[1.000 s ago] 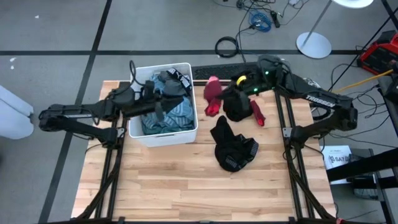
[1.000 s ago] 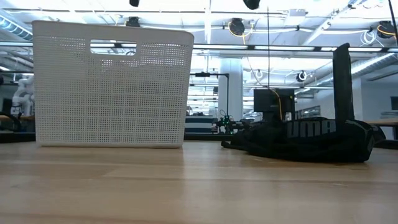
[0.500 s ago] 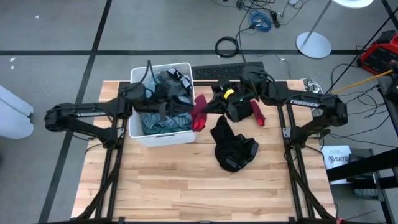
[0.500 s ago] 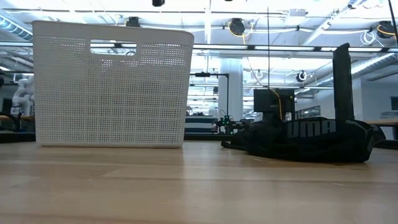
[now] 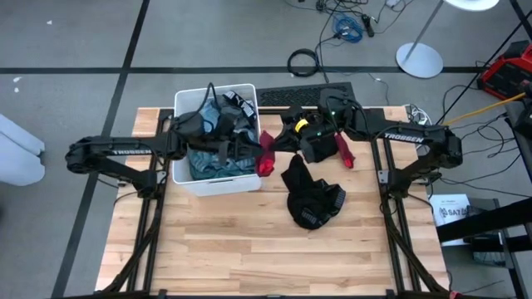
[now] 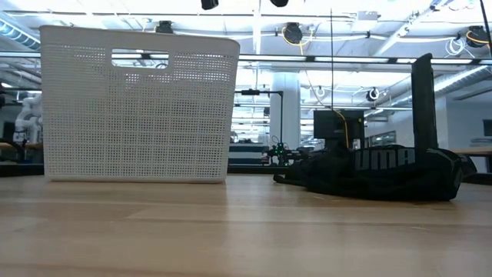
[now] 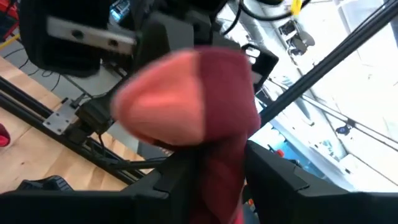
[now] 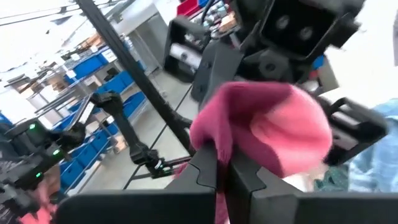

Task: Sort clothes
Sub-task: Put the left red sock into the white laundry bin

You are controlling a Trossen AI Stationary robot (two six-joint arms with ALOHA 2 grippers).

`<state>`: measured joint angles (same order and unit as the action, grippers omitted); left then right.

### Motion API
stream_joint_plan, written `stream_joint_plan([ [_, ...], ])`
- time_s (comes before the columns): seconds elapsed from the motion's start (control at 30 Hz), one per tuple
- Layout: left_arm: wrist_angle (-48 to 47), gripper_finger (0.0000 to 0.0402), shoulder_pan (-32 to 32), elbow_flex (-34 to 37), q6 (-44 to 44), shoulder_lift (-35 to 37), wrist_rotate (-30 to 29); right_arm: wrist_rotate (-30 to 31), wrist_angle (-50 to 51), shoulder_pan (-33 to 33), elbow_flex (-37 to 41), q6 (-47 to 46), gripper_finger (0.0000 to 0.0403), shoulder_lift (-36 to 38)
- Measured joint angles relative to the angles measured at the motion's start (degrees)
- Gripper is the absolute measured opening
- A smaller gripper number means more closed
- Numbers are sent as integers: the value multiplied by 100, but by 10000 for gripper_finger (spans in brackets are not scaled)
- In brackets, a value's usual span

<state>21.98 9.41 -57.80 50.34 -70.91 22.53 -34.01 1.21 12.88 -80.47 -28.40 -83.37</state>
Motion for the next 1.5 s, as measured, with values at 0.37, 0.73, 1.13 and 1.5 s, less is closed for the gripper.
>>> stream_joint_plan([
  [0.37,-65,145,28,0,-129,0,132,133,-23,103,-2,-41,0,6],
  [0.73,-158,16,233,0,-325,0,-105,123,-17,110,-2,-243,17,9],
  [1.13,-781,8,548,0,-694,326,-80,127,1624,1074,-2,-9,120,511],
  [1.5,-3849,8,994,0,-1612,1611,-1533,1048,3231,1792,-2,402,143,935],
])
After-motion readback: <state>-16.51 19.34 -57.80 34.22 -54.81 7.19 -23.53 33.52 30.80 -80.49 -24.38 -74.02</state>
